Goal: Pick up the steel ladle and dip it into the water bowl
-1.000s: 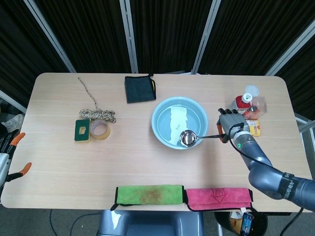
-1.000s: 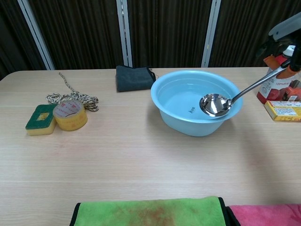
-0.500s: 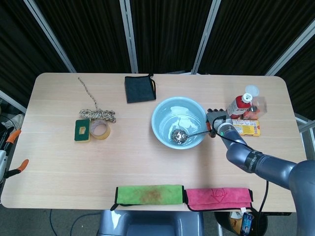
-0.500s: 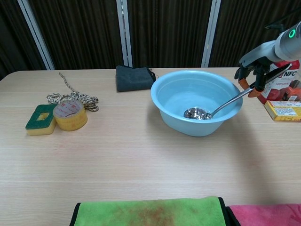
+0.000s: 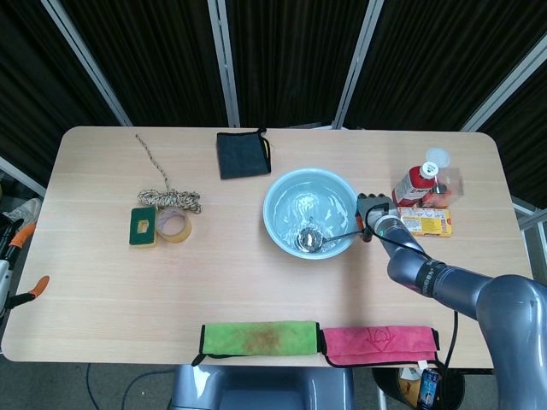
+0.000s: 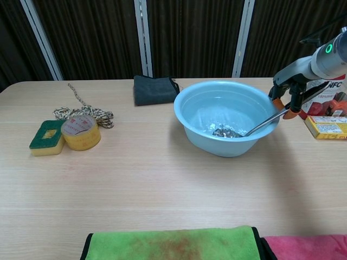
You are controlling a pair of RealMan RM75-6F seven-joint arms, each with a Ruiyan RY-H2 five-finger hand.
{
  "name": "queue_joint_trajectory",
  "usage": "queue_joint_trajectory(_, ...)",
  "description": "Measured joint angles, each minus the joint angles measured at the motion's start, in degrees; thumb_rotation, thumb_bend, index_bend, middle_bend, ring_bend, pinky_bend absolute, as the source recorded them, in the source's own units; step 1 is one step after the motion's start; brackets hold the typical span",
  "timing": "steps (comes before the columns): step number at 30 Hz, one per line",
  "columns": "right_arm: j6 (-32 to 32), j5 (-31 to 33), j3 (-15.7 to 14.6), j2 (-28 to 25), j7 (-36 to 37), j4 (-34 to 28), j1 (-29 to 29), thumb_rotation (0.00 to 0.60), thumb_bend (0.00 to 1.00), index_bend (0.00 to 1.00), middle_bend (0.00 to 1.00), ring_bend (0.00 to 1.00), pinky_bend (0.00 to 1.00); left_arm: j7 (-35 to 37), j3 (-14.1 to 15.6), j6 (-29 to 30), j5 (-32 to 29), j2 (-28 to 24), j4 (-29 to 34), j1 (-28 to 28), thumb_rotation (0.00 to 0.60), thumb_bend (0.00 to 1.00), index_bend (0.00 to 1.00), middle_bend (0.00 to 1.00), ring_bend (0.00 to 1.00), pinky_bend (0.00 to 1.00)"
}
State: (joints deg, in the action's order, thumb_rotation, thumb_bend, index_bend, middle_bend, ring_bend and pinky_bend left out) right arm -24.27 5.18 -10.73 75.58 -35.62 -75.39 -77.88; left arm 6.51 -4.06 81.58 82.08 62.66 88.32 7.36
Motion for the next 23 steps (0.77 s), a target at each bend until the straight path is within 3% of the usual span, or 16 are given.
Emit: queue_joint_trajectory(23, -2.9, -2.0, -1.5, -18.6, 9.5, -19.7, -6.6, 0.600, 0.37, 0.68, 0.01, 0.00, 0.00, 0.4, 0.9, 0.8, 2.1, -0.4, 0.5, -0.3, 0.600, 0.28, 0.09, 0.00, 0.00, 0.00)
